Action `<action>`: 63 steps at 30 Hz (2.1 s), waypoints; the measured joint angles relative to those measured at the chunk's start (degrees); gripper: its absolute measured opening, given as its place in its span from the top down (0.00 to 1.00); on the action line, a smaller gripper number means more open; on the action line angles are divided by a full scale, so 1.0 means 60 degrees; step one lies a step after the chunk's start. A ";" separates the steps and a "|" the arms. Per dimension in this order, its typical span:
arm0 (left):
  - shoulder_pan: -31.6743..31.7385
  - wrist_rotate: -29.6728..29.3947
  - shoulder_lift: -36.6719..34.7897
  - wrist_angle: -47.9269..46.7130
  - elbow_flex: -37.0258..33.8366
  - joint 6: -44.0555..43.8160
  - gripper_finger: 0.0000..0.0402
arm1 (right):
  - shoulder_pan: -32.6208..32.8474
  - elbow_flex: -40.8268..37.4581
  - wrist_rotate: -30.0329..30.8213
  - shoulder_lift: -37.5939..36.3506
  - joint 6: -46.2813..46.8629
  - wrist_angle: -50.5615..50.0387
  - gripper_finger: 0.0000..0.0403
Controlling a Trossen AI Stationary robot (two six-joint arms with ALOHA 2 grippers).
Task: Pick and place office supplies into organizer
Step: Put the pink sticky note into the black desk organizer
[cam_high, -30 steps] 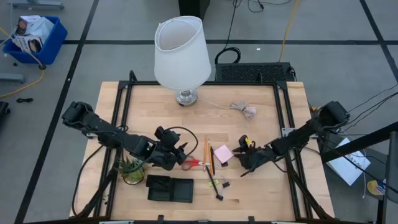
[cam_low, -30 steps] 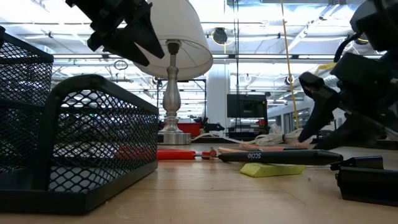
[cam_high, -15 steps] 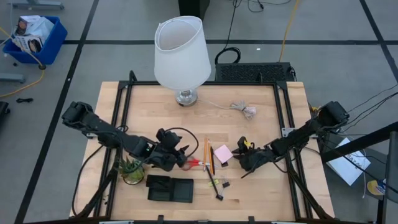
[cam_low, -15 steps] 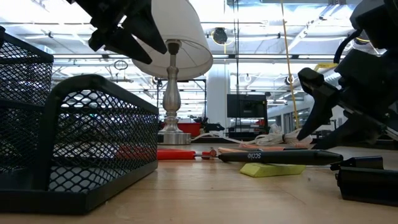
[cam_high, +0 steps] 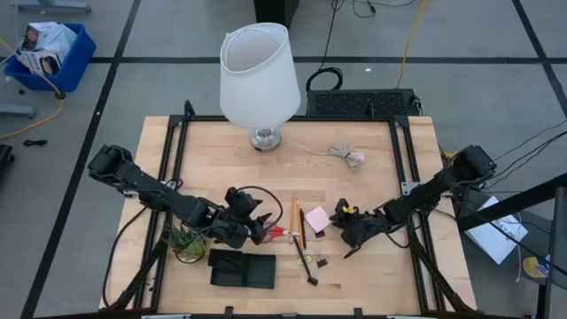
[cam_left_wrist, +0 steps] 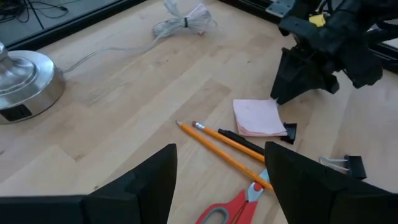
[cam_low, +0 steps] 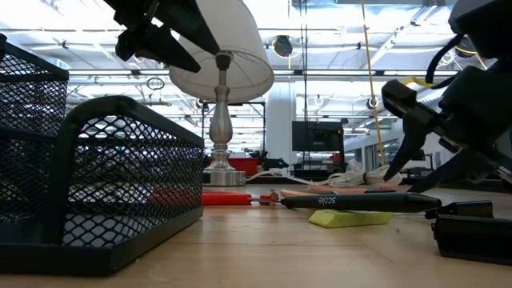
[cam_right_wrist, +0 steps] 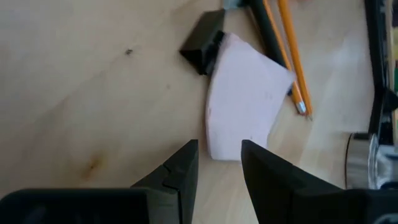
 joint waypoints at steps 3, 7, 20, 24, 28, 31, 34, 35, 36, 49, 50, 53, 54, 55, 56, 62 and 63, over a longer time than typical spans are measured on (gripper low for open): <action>-0.0005 0.0004 0.0000 -0.0002 0.0000 0.0002 0.39 | 0.0000 0.0330 0.0020 0.0588 -0.0362 -0.0285 0.71; -0.0005 0.0224 0.0000 0.0038 0.0000 0.0115 0.39 | -0.0007 0.0718 0.0198 0.1317 -0.0392 -0.0457 0.71; -0.0007 0.0484 0.0000 0.0222 0.0000 0.0172 0.39 | -0.0498 0.0780 0.1285 0.1378 0.0744 -0.0614 0.85; -0.0007 0.0492 0.0000 0.0225 0.0000 0.0102 0.39 | -0.0750 0.0780 0.1276 0.1375 0.1052 -0.0602 0.98; -0.0007 0.0628 0.0000 0.0226 0.0000 0.0081 0.39 | -0.0885 0.0780 0.1531 0.1375 0.1201 -0.0567 0.99; -0.0007 0.0685 0.0000 0.0226 0.0000 0.0054 0.39 | -0.0793 0.0780 0.2010 0.1375 0.1606 -0.0603 0.99; -0.0007 0.0685 0.0000 0.0224 0.0000 0.0001 0.39 | -0.0638 0.0780 0.2167 0.1364 0.2239 -0.0602 0.96; -0.0007 0.0685 0.0000 0.0226 0.0000 0.0003 0.39 | -0.0587 0.0780 0.2171 0.1335 0.2439 -0.0610 0.95; -0.0007 0.0685 0.0000 0.0226 0.0000 0.0011 0.39 | -0.0519 0.0780 0.2169 0.1274 0.2637 -0.0634 0.94; -0.0007 0.0662 0.0000 0.0263 0.0000 0.0165 0.39 | -0.0130 0.0791 0.1510 0.1051 0.2053 -0.2419 0.66; -0.0007 0.0652 0.0000 0.0290 0.0000 0.0183 0.39 | -0.0127 0.0796 0.1498 0.1051 0.1747 -0.2376 0.63; -0.0007 0.0656 0.0000 0.0299 0.0004 0.0172 0.39 | -0.0164 0.0795 0.1502 0.1051 0.1025 -0.2324 0.59; -0.0018 0.0656 0.0000 0.0299 0.0004 0.0145 0.39 | -0.0220 0.0795 0.1514 0.1051 0.0842 -0.2321 0.58; -0.0047 0.0656 0.0000 0.0299 0.0004 0.0143 0.39 | -0.0283 0.0795 0.1530 0.1047 0.0687 -0.2321 0.58; -0.0070 0.0656 0.0000 0.0299 0.0004 0.0148 0.39 | -0.0348 0.0795 0.1527 0.1047 0.0579 -0.2312 0.58; -0.0204 0.0656 0.0000 0.0299 0.0004 0.0205 0.39 | -0.0674 0.0791 0.1445 0.1047 -0.0107 -0.2163 0.61; -0.0214 0.0652 0.0000 0.0299 0.0004 0.0221 0.39 | -0.0718 0.0791 0.1441 0.1047 -0.0230 -0.2103 0.61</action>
